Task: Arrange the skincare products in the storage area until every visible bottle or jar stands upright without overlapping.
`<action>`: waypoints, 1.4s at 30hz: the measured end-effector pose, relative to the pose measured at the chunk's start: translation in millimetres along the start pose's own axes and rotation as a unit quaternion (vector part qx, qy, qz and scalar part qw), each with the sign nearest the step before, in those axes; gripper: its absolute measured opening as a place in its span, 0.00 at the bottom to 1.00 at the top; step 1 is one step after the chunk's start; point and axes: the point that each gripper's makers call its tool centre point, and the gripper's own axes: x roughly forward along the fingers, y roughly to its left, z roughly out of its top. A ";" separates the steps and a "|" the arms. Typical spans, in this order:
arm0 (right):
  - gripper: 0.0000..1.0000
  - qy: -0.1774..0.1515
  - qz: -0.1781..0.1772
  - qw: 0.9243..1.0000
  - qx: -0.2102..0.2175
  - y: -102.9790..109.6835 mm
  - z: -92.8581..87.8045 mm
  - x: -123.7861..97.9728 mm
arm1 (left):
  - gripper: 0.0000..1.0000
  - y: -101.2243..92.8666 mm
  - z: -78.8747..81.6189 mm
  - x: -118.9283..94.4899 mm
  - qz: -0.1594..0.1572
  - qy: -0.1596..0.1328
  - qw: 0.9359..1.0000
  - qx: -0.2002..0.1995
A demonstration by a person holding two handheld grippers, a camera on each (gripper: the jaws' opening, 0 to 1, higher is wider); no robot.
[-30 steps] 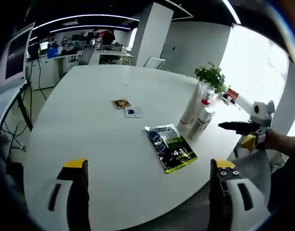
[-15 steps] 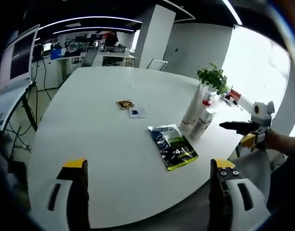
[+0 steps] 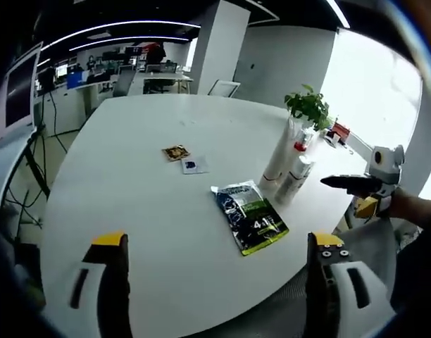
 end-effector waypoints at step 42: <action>1.00 0.002 -0.031 0.999 0.029 -19.6 -5.9 0.7 | 0.99 18.8 45.7 140.0 0.017 0.093 0.996 0.001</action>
